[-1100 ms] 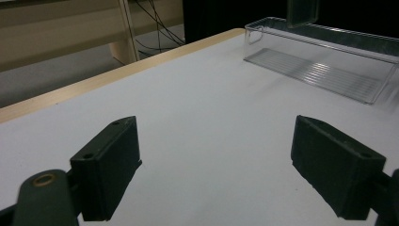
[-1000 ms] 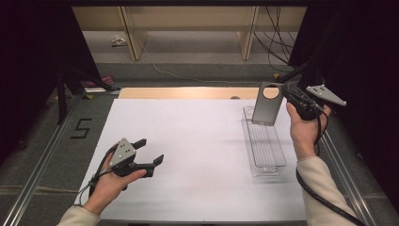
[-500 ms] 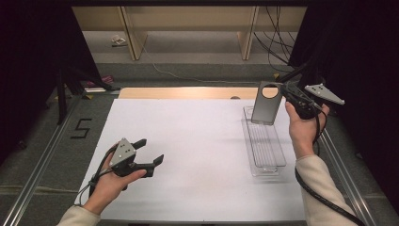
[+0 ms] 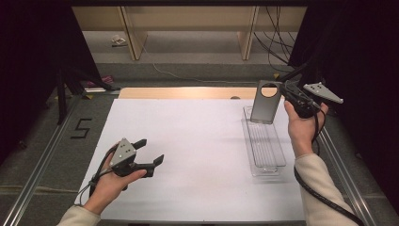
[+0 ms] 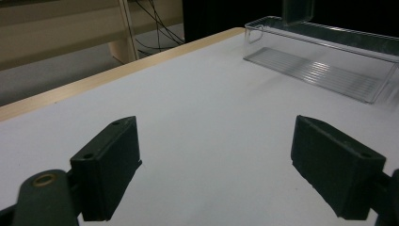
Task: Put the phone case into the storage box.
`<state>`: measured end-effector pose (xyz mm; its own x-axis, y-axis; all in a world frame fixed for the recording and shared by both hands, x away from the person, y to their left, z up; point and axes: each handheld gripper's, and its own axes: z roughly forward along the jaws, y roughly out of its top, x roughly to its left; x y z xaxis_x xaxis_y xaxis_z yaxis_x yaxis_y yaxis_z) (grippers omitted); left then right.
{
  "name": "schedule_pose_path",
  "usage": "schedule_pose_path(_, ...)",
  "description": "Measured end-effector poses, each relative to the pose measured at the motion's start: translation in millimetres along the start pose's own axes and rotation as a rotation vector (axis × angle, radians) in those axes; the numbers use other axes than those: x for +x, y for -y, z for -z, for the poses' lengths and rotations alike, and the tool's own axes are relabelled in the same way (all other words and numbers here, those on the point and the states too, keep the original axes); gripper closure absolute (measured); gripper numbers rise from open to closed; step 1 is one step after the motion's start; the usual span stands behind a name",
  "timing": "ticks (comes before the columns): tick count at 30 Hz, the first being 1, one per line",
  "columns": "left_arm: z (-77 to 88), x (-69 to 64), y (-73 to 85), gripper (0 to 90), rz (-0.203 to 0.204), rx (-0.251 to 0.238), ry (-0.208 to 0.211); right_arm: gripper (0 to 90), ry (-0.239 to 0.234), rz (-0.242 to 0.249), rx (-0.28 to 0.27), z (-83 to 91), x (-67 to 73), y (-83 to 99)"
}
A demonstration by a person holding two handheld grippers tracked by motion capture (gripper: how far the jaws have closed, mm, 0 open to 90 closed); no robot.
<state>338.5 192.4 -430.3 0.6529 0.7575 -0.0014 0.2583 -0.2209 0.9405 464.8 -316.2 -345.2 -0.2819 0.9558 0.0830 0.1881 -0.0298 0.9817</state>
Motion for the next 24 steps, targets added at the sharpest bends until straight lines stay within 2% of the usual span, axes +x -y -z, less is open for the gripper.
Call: schedule_pose_path(24,-1.2,0.5,1.2,15.5,0.005,0.002,0.001,84.7,-0.003,0.003,0.002,-6.1,1.5,-1.0)
